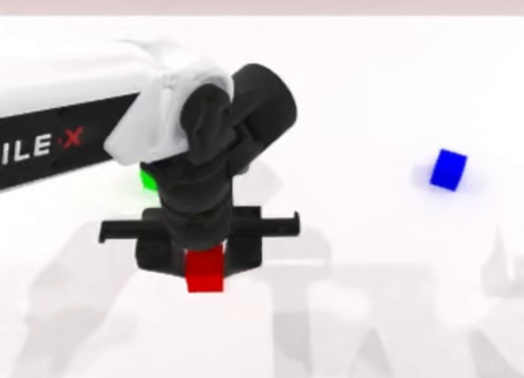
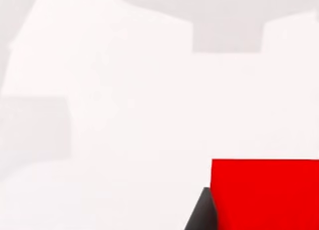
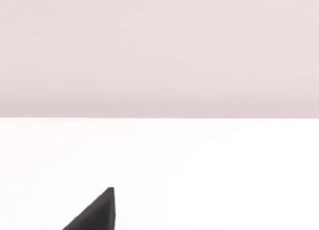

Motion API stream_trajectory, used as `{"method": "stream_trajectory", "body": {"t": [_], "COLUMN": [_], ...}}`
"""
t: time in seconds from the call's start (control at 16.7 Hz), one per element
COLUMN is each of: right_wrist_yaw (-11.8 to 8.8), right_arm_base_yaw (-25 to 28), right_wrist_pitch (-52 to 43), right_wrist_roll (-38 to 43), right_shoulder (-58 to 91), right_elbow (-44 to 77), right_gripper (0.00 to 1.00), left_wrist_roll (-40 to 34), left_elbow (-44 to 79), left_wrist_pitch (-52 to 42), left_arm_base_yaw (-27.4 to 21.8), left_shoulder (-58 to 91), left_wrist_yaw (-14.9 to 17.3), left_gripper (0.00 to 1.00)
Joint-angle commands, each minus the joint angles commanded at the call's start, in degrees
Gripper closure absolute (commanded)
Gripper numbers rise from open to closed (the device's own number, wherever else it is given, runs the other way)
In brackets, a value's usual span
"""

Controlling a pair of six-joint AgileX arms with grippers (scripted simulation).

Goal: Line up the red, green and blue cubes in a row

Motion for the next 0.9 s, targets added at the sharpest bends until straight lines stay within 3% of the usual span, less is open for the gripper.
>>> {"method": "stream_trajectory", "body": {"t": [0.42, 0.9], "right_wrist_yaw": [0.00, 0.00], "right_arm_base_yaw": [0.00, 0.00], "right_wrist_pitch": [0.00, 0.00], "right_wrist_roll": [0.00, 0.00], "right_shoulder": [0.00, 0.00], "right_elbow": [0.00, 0.00], "right_gripper": [0.00, 0.00], "left_wrist_roll": [-0.48, -0.32], "left_elbow": [-1.27, -10.45], "left_wrist_pitch": [1.09, 15.50], "left_arm_base_yaw": [-0.45, -0.25], "left_shoulder": [-0.18, 4.73], "left_wrist_yaw": [-0.04, -0.02], "left_gripper": [1.00, 1.00]}}
